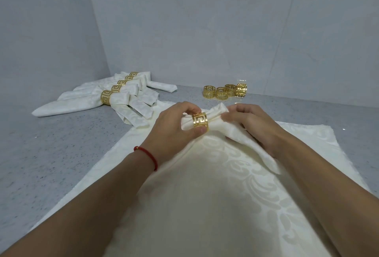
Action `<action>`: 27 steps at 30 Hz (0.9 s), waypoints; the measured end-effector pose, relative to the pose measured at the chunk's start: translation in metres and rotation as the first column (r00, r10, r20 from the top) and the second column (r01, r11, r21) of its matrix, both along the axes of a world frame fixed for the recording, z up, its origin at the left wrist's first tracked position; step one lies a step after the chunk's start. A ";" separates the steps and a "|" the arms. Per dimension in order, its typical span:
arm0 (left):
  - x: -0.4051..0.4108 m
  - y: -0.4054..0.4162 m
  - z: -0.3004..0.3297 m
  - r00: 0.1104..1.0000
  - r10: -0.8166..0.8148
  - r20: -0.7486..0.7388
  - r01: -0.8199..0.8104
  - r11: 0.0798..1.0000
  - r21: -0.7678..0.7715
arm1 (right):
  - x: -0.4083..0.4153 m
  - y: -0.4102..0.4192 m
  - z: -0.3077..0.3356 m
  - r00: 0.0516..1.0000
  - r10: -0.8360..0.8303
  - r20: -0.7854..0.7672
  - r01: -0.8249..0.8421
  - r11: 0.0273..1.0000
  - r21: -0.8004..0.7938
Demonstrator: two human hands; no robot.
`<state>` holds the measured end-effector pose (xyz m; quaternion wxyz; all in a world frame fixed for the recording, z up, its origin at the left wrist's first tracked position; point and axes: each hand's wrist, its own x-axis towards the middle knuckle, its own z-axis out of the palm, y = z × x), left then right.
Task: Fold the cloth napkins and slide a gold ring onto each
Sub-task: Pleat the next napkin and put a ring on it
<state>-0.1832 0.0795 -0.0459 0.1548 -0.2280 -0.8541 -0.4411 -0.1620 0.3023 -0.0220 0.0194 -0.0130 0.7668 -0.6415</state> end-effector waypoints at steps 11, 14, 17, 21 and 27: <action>0.003 -0.014 0.015 0.881 -0.233 0.413 0.061 0.919 0.389 | -0.002 0.003 0.003 0.985 0.019 -0.171 0.019 0.976 0.218; 0.002 -0.014 0.015 0.888 -0.236 0.394 0.059 0.909 0.412 | -0.005 0.000 -0.001 0.986 -0.002 -0.168 0.038 0.978 0.207; 0.001 -0.015 0.015 0.881 -0.240 0.408 0.037 0.895 0.445 | -0.007 -0.001 -0.005 0.986 0.008 -0.166 0.029 0.976 0.218; 0.001 -0.013 0.015 0.870 -0.231 0.435 -0.001 0.883 0.469 | -0.008 -0.006 -0.007 0.978 0.043 -0.202 0.015 0.961 0.277; -0.001 -0.017 0.017 0.818 -0.298 0.492 -0.018 0.842 0.539 | -0.005 -0.006 -0.004 0.962 0.070 -0.263 0.016 0.950 0.312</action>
